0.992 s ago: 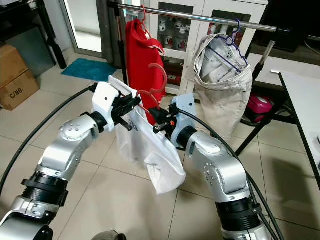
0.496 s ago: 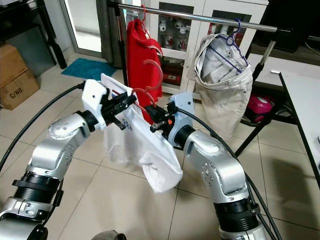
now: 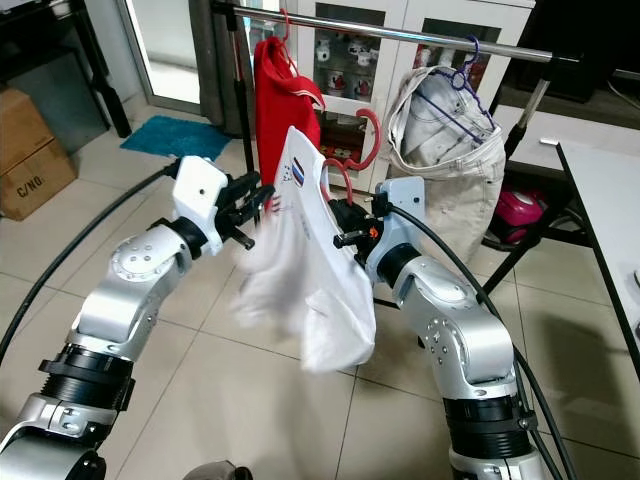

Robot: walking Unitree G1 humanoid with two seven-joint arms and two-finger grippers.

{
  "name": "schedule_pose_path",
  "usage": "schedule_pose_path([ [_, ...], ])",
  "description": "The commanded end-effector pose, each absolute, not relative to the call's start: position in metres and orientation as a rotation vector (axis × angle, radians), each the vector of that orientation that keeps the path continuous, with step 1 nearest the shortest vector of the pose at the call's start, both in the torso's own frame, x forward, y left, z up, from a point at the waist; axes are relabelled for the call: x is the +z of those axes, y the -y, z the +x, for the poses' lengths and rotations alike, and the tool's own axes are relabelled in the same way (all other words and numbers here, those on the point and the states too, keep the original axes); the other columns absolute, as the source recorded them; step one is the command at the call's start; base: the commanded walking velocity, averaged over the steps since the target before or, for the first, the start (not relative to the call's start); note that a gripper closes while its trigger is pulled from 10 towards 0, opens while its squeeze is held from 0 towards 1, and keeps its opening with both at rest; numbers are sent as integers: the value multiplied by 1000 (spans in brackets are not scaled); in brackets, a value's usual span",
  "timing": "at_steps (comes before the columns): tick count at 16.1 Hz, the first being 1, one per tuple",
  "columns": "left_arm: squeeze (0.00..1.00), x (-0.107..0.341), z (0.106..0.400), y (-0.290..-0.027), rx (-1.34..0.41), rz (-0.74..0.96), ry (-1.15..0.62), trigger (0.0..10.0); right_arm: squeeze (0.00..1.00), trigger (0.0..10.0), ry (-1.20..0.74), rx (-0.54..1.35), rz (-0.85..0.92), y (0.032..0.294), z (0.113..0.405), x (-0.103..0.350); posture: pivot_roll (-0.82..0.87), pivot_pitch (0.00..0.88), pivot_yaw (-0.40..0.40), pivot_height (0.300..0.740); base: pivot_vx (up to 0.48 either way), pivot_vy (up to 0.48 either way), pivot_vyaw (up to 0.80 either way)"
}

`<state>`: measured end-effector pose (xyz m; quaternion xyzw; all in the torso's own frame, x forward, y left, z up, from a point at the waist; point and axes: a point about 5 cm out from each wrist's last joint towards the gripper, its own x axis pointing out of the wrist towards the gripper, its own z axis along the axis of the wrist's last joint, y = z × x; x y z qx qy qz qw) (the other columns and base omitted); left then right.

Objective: Hang hanger

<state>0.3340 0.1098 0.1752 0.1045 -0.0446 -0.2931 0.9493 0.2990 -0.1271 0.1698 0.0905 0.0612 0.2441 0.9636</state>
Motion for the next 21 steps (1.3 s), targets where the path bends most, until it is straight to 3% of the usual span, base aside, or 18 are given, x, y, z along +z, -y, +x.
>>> schedule_pose_path([
  [1,0,178,336,-109,-597,211,110,10000,0,10000,-77,503,187,126,300,181,-126,0,-8,740,0,0,0],
  [3,0,181,333,-104,-666,150,131,10000,0,10000,-67,512,191,126,300,183,-128,0,-8,740,0,0,0],
  [4,937,181,333,-104,-665,152,136,10000,0,10000,-67,514,192,126,300,183,-130,0,-6,740,0,0,0],
  [5,1000,182,334,-102,-670,154,144,10000,0,10000,-65,524,191,125,299,184,-132,0,-8,740,0,0,0],
  [7,1000,184,335,-97,-686,157,157,10000,0,10000,-64,545,190,124,297,184,-134,0,-8,740,0,0,0],
  [8,212,185,336,-94,-695,166,159,10000,0,10000,-64,557,188,123,296,184,-136,0,-8,740,0,0,0],
  [9,0,185,338,-92,-699,177,156,10000,0,10000,-60,567,187,121,295,185,-143,0,-6,740,0,0,0],
  [14,0,181,342,-86,-743,180,143,10000,0,10000,-32,626,183,115,289,190,-161,0,10,740,0,0,0],
  [15,0,181,343,-85,-744,178,142,7686,0,10000,-29,630,185,115,289,191,-162,0,12,740,0,0,0],
  [16,0,181,344,-85,-747,178,142,1098,0,10000,-27,632,186,115,288,191,-163,0,13,740,0,0,0],
  [17,0,181,344,-85,-750,179,145,0,0,10000,-27,635,187,115,287,191,-162,0,11,740,0,0,0],
  [21,0,180,344,-86,-771,186,151,0,0,10000,-25,651,189,113,286,192,-168,0,12,740,0,0,0],
])
